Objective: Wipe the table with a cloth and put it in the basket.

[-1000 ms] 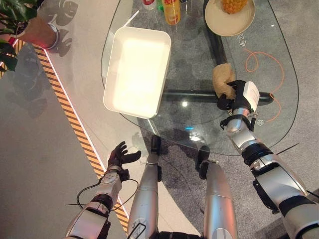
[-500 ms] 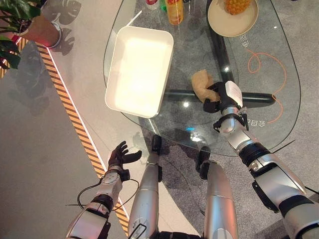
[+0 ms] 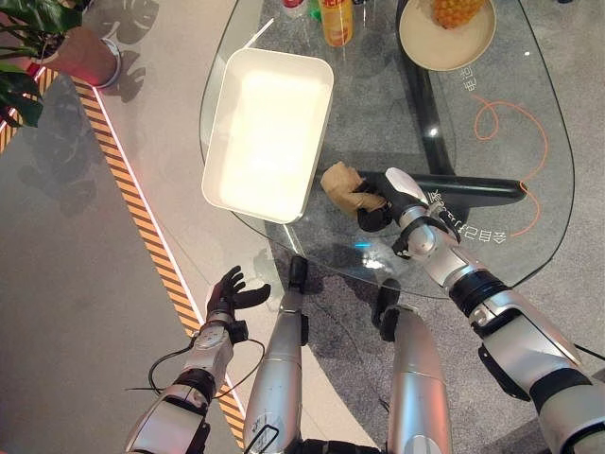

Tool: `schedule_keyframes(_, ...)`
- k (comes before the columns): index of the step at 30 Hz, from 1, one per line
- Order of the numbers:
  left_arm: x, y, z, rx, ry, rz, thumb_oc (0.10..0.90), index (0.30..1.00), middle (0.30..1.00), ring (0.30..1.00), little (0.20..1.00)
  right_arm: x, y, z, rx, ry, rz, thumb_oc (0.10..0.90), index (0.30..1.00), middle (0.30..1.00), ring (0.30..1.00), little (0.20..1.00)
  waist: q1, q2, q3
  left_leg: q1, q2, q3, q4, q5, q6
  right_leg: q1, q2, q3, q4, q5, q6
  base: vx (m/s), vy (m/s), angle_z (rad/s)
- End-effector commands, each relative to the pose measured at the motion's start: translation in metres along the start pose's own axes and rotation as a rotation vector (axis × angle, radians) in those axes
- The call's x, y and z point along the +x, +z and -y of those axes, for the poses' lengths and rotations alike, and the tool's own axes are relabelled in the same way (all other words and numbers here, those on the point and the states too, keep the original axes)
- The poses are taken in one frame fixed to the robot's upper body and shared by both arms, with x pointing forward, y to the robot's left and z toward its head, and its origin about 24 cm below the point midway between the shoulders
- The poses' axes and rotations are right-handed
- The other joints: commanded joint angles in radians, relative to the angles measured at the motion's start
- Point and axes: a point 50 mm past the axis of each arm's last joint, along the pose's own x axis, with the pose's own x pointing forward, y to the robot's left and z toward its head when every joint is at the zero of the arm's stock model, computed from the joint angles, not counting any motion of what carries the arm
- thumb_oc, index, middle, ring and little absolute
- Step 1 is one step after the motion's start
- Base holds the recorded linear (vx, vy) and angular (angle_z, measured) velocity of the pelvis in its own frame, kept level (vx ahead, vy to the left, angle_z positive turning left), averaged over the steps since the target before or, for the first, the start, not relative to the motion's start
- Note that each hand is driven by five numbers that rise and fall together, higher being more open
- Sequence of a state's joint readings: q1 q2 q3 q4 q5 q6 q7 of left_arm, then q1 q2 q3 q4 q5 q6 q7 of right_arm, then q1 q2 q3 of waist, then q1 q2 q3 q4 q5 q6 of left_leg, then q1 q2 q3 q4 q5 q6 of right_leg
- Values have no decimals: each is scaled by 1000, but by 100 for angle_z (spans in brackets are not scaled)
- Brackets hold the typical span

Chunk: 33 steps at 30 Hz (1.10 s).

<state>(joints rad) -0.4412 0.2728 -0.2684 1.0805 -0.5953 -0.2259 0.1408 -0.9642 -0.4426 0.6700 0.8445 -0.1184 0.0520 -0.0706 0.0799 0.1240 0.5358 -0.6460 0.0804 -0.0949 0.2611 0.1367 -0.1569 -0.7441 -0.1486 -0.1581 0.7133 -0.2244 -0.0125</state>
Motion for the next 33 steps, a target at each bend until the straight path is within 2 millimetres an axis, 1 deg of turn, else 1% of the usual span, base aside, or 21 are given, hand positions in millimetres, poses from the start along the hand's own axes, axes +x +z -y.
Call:
schedule_keyframes(1, 2, 9, -9, 36, 30, 44, 800, 900, 900, 900, 900, -1, 49, -38, -43, 239, 209, 100, 300, 300, 300, 200, 13, -26, -16, -5, -126, 123, 122, -137, 112, 45, 14, -24, -235, 156, 29, 0, 0, 0)
schedule_keyframes(7, 2, 11, -10, 40, 31, 45, 800, 900, 900, 900, 900, -3, 49, -44, -48, 299, 211, 100, 300, 300, 300, 200, 13, -28, -16, -11, -126, 122, 125, -135, 112, 40, 13, -26, -234, 159, 28, 0, 0, 0)
schedule_keyframes(13, 2, 10, -10, 42, 29, 45, 800, 900, 900, 900, 900, -3, 46, -44, -57, 298, 194, 100, 300, 300, 300, 200, 13, -29, -16, -13, -125, 123, 125, -134, 113, 38, 13, -26, -235, 160, 28, 0, 0, 0)
schedule_keyframes(18, 2, 11, -11, 45, 30, 47, 800, 900, 900, 900, 900, -4, 44, -46, -63, 346, 190, 100, 300, 300, 300, 200, 14, -30, -16, -19, -125, 121, 126, -133, 115, 31, 15, -26, -231, 162, 27, 0, 0, 0)
schedule_keyframes(21, 3, 11, -11, 45, 30, 45, 800, 900, 900, 900, 900, -4, 43, -47, -63, 339, 179, 100, 300, 300, 300, 200, 13, -32, -16, -17, -125, 120, 125, -132, 116, 32, 17, -26, -232, 163, 26, 0, 0, 0)
schedule_keyframes(25, 3, 12, -11, 43, 29, 44, 800, 900, 900, 900, 900, -3, 40, -42, -45, 302, 169, 100, 300, 300, 300, 200, 12, -32, -16, -19, -124, 121, 128, -133, 117, 29, 16, -24, -228, 163, 26, 0, 0, 0)
schedule_keyframes(29, 3, 12, -11, 42, 33, 44, 800, 900, 900, 900, 900, -1, 33, -30, -21, 198, 130, 100, 300, 300, 300, 200, 11, -31, -16, -22, -122, 122, 127, -131, 117, 28, 16, -23, -232, 168, 27, 0, 0, 0)
schedule_keyframes(33, 3, 13, -14, 37, 37, 46, 800, 900, 900, 900, 900, 3, 19, -4, 18, 14, 73, 100, 300, 300, 300, 200, 8, -30, -16, -23, -119, 125, 127, -132, 119, 24, 17, -20, -228, 169, 30, 0, 0, 0)
